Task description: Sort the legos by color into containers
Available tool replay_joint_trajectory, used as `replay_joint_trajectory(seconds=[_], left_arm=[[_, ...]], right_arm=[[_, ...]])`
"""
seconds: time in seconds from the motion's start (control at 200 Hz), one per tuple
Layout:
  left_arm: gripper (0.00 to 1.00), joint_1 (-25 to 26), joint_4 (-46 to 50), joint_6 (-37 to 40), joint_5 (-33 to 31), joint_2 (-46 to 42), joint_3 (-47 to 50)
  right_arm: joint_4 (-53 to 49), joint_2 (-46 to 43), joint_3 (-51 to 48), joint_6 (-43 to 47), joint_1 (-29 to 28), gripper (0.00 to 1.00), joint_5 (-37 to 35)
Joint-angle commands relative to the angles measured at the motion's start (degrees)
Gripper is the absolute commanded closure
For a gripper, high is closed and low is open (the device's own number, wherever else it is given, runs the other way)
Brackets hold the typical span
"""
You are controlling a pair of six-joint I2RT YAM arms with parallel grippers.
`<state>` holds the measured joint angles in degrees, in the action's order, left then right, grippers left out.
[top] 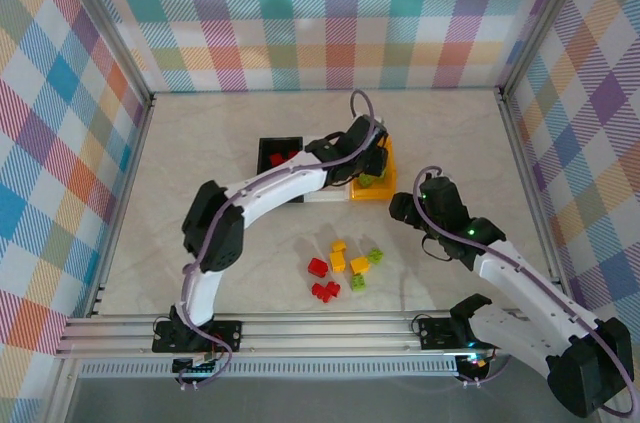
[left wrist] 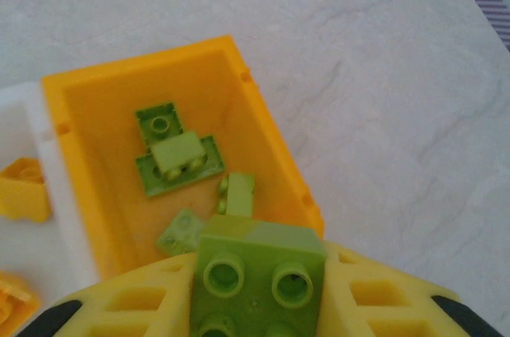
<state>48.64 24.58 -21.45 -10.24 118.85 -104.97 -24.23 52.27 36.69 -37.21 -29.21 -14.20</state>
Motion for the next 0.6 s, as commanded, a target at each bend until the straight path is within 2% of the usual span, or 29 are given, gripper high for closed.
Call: replay_joint_trajectory(seconds=[0.0, 0.105, 0.185, 0.315, 0.48, 0.595], left_arm=[[0.61, -2.0, 4.7, -3.0, 2.8, 4.8, -5.9], [0.54, -2.9, 6.6, -4.5, 3.6, 8.8, -11.5], [0.44, -3.6, 7.4, -6.2, 4.8, 10.2, -14.0], [0.31, -4.0, 5.6, -7.7, 6.1, 7.1, -12.8], [0.2, -3.9, -1.8, -8.9, 7.2, -6.9, 1.3], [0.14, -3.9, -7.9, -9.9, 7.0, -21.7, 18.5]], right_arm=[[-0.9, -1.1, -1.5, -0.8, 0.3, 0.21, 2.0], [-0.6, -1.1, -2.7, -0.9, 0.3, 0.22, 3.8], [-0.3, -0.7, -3.5, -0.8, 0.2, 0.22, 5.2], [-0.2, -0.3, -4.1, -0.1, 0.2, 0.22, 7.3], [2.1, 0.0, -4.6, 1.7, -1.1, 0.24, 13.0], [3.9, 2.1, -4.5, 3.1, -6.9, 0.25, 13.4]])
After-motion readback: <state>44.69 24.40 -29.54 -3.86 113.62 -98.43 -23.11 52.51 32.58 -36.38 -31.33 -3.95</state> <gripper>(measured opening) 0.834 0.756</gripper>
